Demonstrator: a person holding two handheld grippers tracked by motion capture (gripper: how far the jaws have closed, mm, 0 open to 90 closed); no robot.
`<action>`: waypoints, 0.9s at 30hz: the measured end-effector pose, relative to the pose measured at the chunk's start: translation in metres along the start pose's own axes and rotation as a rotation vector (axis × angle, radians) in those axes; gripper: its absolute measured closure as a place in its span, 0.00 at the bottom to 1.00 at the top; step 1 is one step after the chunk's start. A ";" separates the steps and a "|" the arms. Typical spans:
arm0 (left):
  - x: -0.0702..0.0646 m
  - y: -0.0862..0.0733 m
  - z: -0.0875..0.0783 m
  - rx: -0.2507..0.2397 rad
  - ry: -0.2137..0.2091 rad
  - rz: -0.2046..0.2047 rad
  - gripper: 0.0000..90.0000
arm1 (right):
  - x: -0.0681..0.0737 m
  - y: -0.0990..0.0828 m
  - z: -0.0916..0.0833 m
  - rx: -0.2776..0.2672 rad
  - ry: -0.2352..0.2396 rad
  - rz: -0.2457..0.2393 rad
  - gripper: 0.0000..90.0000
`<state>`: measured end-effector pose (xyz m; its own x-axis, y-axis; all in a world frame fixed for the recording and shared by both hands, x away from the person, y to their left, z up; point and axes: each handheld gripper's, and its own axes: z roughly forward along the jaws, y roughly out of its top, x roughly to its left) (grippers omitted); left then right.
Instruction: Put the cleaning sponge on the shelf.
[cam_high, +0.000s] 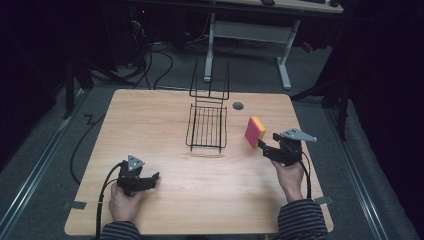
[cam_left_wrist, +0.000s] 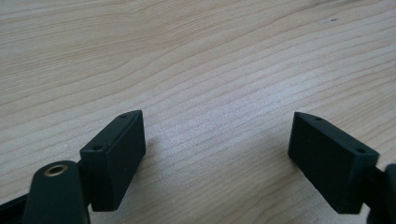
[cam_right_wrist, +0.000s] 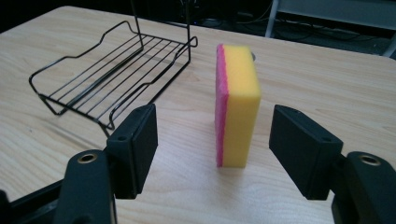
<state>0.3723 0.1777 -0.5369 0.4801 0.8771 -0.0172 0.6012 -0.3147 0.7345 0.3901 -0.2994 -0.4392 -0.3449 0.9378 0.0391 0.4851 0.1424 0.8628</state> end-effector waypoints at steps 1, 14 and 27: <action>0.000 0.000 0.000 0.000 0.000 0.000 0.22 | 0.000 0.001 0.001 -0.003 -0.008 0.004 0.37; 0.000 0.000 0.000 0.000 0.000 0.000 0.22 | -0.011 0.006 0.027 -0.009 -0.020 0.032 0.36; 0.000 0.000 0.000 0.000 0.000 0.000 0.22 | -0.015 0.000 0.055 0.015 -0.026 0.058 0.38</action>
<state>0.3722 0.1776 -0.5369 0.4805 0.8768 -0.0170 0.6012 -0.3152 0.7343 0.4392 -0.2961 -0.4679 -0.2953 0.9524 0.0757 0.5160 0.0923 0.8516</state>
